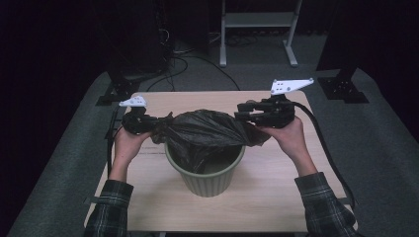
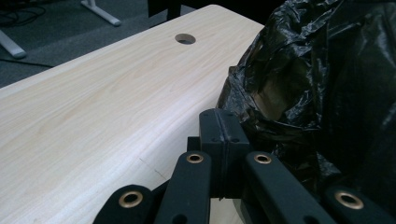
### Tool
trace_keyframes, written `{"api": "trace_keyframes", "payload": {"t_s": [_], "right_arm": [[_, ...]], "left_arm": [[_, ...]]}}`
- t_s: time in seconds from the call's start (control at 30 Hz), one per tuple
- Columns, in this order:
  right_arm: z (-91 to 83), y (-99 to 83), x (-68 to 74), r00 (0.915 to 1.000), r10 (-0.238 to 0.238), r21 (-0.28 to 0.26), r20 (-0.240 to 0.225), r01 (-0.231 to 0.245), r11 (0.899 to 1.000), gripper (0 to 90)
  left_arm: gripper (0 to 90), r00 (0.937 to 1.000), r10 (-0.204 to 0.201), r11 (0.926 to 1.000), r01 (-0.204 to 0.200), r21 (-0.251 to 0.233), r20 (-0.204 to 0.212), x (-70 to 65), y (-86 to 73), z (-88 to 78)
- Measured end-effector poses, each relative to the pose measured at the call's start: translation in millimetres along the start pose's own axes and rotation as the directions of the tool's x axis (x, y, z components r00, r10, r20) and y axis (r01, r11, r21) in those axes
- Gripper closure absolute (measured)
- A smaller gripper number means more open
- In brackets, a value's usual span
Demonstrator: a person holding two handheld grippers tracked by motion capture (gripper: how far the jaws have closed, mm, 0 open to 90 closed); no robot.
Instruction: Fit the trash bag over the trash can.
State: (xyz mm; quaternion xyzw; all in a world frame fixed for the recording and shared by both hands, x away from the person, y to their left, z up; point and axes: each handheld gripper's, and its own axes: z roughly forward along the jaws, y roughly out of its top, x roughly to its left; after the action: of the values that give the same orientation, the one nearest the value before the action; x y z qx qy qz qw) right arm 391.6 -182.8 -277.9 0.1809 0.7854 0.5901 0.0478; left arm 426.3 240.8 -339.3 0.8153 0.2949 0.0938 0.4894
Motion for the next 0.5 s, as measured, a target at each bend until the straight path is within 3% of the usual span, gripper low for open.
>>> {"api": "trace_keyframes", "payload": {"t_s": [0.13,0.33,0.5], "right_arm": [[9.7,-3.4,2.2,0.9997,0.006,0.037,-0.022,-0.005,0.999,62.6],[13.6,-12.8,9.3,0.9986,-0.013,0.089,-0.05,0.017,0.996,87.1],[8.7,-23.0,26.5,0.9953,-0.026,0.115,-0.094,0.036,0.993,89.4]], "left_arm": [[90.0,1.0,0.006,1.0,-0.006,-0.002,0.004,-1.7,0.4,-1.7],[90.0,0.9999,0.008,1.0,-0.008,-0.005,0.014,-6.1,-1.6,-5.6],[90.0,0.9997,0.015,0.9998,-0.014,-0.011,0.02,-12.7,-5.6,-14.8]]}}
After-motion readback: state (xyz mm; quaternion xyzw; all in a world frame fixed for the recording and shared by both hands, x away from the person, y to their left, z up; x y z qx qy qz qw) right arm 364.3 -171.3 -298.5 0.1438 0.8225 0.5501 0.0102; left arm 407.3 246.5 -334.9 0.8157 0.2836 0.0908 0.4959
